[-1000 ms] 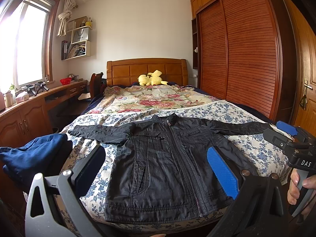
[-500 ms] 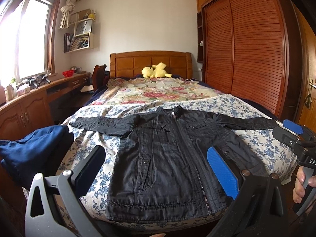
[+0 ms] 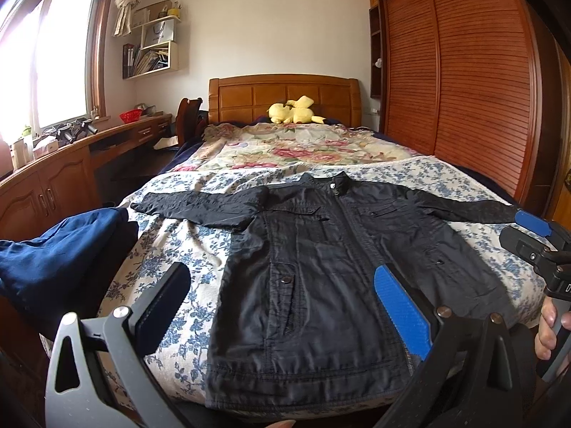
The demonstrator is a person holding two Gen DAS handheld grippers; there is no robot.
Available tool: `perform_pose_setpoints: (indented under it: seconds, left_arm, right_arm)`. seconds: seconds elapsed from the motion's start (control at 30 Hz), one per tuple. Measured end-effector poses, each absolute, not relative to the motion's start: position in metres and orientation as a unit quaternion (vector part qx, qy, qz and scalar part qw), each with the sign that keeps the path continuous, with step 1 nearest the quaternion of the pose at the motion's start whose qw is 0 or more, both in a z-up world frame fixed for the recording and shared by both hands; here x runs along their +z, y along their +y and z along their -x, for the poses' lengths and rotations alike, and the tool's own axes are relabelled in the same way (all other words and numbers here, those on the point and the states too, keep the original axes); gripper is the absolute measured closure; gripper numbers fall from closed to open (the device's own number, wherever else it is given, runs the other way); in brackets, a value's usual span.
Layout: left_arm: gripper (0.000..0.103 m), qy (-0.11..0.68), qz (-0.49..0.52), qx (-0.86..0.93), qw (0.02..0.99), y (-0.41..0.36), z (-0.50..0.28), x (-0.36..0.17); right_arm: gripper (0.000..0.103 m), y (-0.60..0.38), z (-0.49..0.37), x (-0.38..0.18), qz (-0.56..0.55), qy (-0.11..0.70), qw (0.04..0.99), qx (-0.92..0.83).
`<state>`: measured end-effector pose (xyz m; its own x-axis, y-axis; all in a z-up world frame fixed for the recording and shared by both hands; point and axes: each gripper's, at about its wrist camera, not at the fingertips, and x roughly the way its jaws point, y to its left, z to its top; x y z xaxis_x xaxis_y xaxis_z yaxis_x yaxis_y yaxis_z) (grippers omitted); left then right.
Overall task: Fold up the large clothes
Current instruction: 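Lower the left tool to the jacket sleeve cuff and close on it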
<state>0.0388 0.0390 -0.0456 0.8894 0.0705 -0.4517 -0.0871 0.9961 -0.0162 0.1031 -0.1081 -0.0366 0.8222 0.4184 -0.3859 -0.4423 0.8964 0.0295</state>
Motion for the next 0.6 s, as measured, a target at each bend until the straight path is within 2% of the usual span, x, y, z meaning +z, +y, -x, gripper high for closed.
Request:
perform_pose_setpoints:
  seconds: [0.6]
  left_arm:
    - [0.000, 0.302, 0.018, 0.077, 0.950, 0.105, -0.123, -0.104]
  right_arm:
    - [0.000, -0.032, -0.231, -0.081, 0.060, 0.209, 0.935, 0.280]
